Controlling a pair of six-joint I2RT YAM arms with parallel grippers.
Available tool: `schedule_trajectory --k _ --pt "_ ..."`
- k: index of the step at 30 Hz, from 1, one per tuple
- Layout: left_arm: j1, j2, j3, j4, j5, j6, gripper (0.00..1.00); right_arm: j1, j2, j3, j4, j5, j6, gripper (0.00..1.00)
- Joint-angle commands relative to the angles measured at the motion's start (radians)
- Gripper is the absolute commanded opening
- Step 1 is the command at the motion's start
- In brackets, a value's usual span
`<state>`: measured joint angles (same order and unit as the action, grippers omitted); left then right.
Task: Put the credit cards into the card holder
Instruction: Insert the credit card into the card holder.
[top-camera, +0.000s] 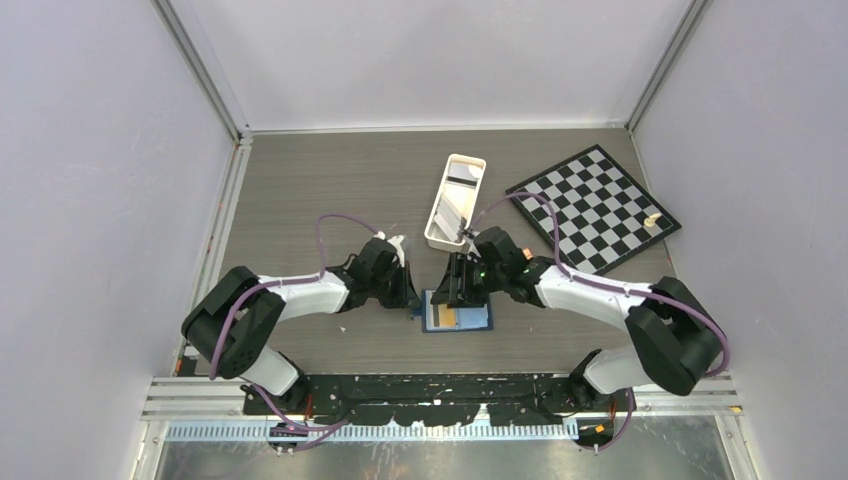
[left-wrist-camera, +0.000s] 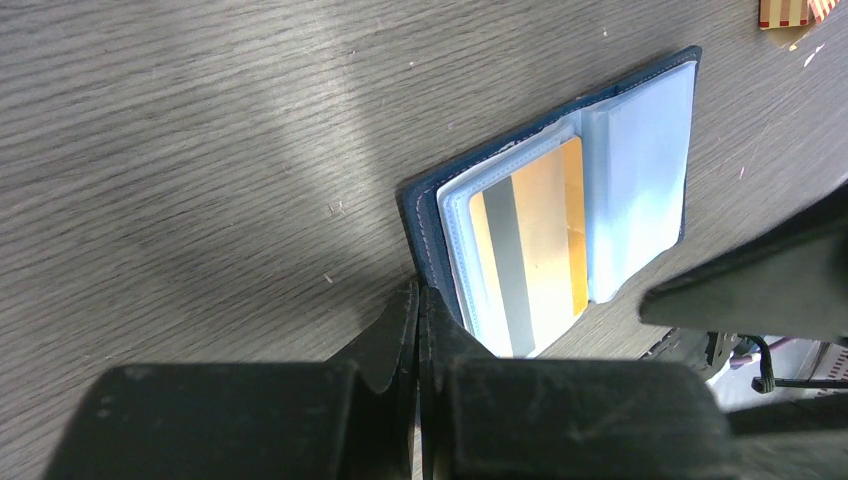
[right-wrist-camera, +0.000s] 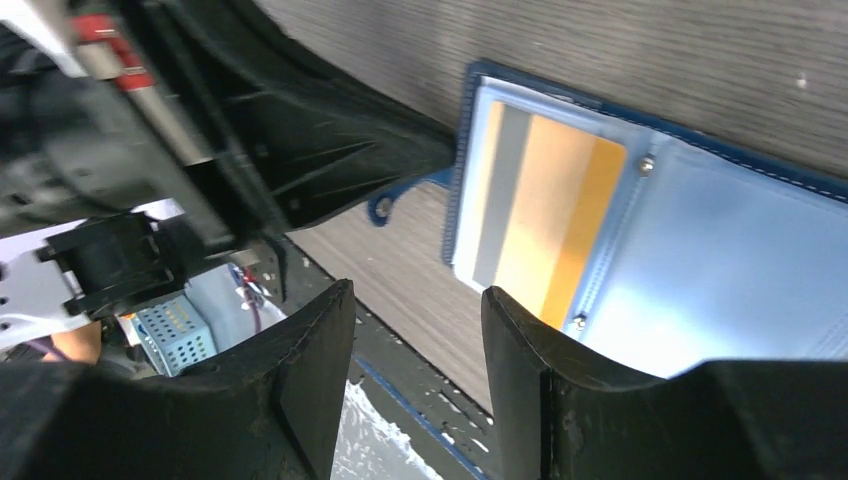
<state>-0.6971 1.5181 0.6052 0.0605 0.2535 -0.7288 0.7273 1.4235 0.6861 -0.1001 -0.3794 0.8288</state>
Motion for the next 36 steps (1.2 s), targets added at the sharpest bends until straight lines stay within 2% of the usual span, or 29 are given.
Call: schedule_trajectory --k 1,6,10,18,36 --pt "0.002 0.012 -0.032 -0.041 -0.050 0.020 0.00 0.006 -0.102 0.017 0.041 -0.004 0.018 0.55" --pt "0.002 0.006 -0.036 -0.043 -0.054 0.019 0.00 0.005 -0.134 0.089 -0.284 0.253 -0.080 0.58" --pt "0.002 0.007 -0.036 -0.042 -0.053 0.020 0.00 0.004 -0.127 0.101 -0.422 0.366 -0.122 0.61" --pt "0.002 0.013 -0.036 -0.039 -0.049 0.019 0.00 0.004 -0.101 0.074 -0.414 0.373 -0.120 0.63" --pt "0.002 0.011 -0.035 -0.044 -0.051 0.020 0.00 0.003 -0.018 0.056 -0.340 0.341 -0.117 0.54"
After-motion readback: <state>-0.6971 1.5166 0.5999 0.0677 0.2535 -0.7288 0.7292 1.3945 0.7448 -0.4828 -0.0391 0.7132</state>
